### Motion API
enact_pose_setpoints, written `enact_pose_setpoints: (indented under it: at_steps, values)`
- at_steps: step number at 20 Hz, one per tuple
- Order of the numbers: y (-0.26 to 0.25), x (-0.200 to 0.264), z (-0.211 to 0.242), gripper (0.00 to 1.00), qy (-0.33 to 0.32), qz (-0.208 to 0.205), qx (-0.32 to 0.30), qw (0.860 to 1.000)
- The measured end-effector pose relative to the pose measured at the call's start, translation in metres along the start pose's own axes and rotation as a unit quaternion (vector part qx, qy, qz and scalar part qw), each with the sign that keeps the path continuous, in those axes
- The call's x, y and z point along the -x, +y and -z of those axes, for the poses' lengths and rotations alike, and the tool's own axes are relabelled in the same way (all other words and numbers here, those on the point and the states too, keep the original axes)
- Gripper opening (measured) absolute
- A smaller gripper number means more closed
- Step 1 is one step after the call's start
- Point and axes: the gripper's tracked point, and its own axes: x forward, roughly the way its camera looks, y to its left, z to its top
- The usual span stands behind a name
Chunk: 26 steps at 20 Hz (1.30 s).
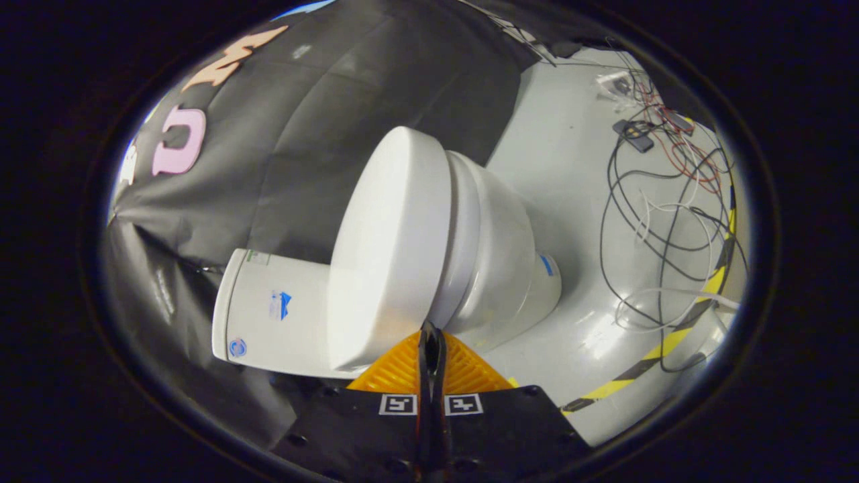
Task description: Open the toilet lid.
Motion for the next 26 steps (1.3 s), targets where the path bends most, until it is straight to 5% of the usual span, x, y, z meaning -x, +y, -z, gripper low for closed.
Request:
enact_pose_setpoints:
  at_steps: [15, 26]
  values:
    - [0.088, 0.049, -0.010, 0.01, -0.045, -0.023, 0.076, 0.996]
    - [0.141, 0.068, -0.011, 0.01, -0.101, -0.038, 0.173, 0.979]
